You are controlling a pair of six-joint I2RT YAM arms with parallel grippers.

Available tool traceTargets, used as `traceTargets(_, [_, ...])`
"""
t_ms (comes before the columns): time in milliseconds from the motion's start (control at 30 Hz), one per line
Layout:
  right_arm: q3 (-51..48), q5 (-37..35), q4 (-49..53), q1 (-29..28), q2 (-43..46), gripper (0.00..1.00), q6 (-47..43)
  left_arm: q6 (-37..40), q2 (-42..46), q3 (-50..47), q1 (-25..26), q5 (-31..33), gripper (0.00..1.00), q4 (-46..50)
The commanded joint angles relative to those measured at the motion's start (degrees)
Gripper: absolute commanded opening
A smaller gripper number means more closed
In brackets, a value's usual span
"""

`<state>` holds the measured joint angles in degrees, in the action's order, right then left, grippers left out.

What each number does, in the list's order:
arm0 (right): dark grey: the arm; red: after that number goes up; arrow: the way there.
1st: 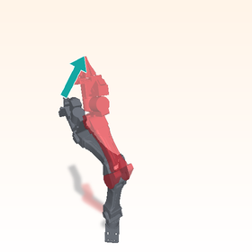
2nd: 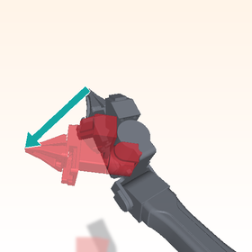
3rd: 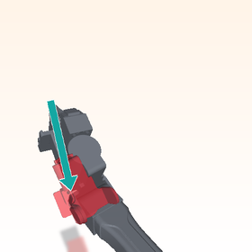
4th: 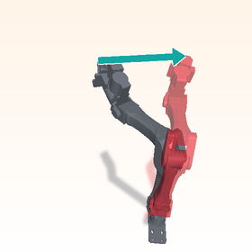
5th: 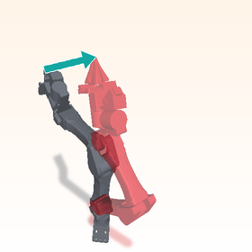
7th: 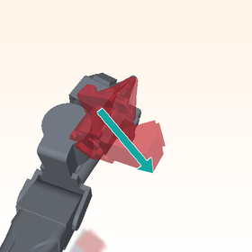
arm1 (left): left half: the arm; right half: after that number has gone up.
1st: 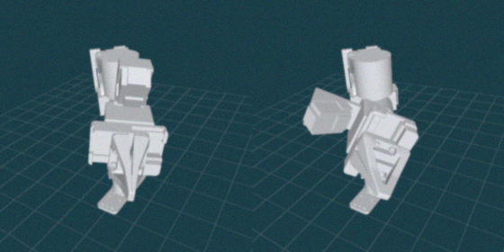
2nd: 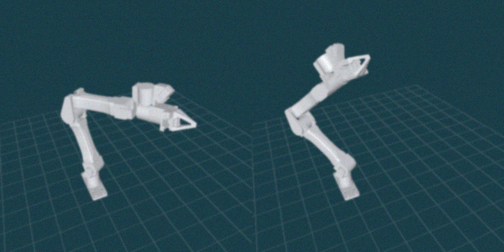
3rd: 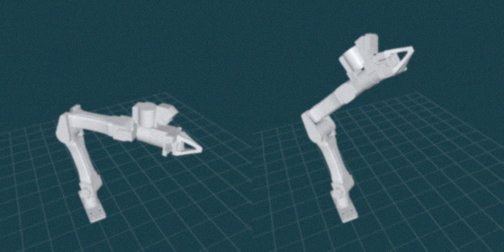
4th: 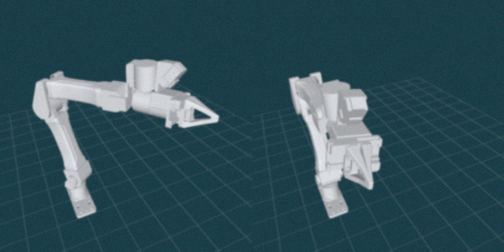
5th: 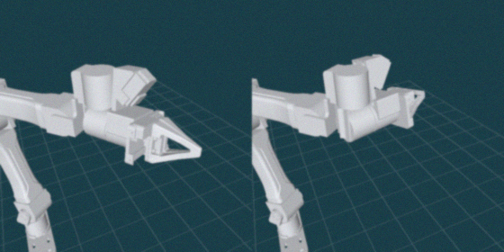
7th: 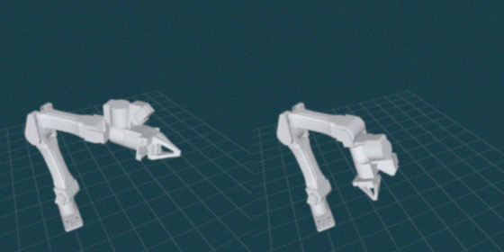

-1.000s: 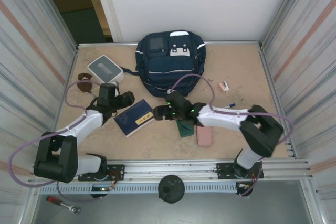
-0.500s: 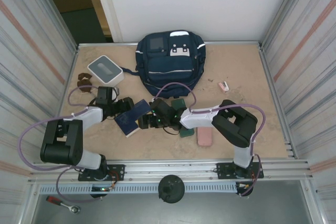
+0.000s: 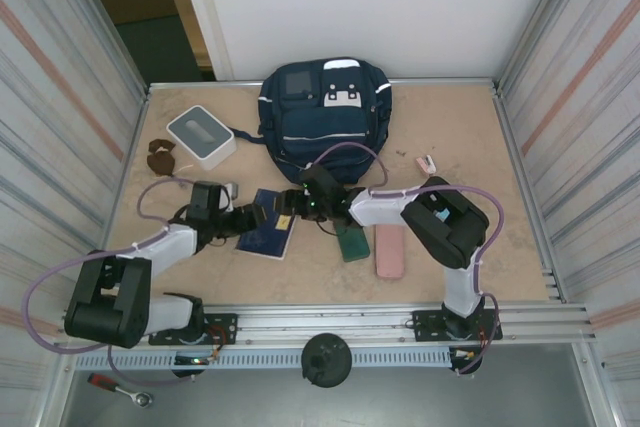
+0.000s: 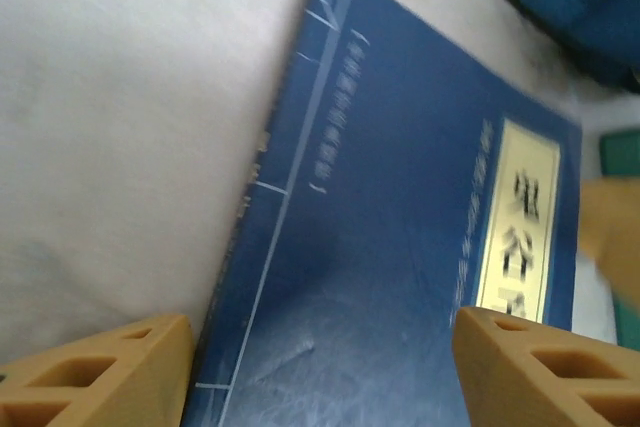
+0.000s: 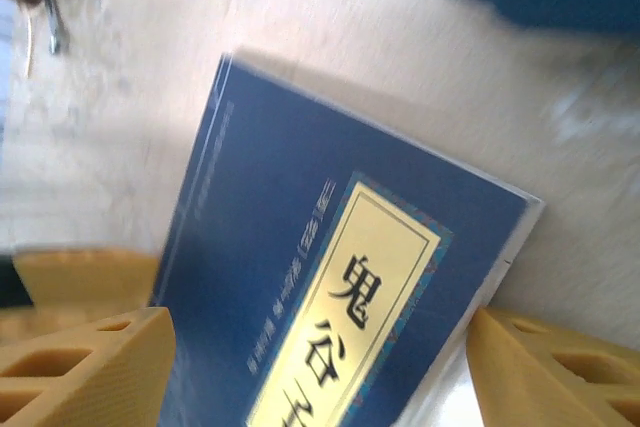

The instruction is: Pack books, pencil case, and school supplies into a backpack

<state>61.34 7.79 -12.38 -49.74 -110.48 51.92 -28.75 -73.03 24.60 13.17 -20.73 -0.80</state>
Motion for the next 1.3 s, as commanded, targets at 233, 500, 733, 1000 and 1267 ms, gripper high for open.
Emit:
traceTargets(233, [0.5, 1.1, 7.1, 3.0, 2.3, 0.64, -2.8, -3.2, 4.7, -1.1, 5.9, 2.6, 0.68, 2.5])
traceTargets(500, [-2.6, -5.1, 11.5, -0.9, 5.0, 0.68, -3.7, -1.7, 1.6, 0.6, 5.8, 5.4, 0.7, 2.1])
traceTargets(733, [-3.8, -2.0, 4.5, -3.1, 2.0, 0.4, -1.1, -2.8, -3.4, -1.1, 5.9, 0.3, 0.64, -4.8])
traceTargets(1000, [-0.6, -0.3, 2.3, -2.5, 1.0, 0.09, -1.5, -2.8, -1.3, -2.2, 6.0, -1.3, 0.51, -6.2])
traceTargets(1267, [-2.8, 0.9, 1.9, -0.1, 6.4, 0.0, -3.6, -3.1, 2.7, -1.1, 3.8, 0.6, 0.62, -4.0])
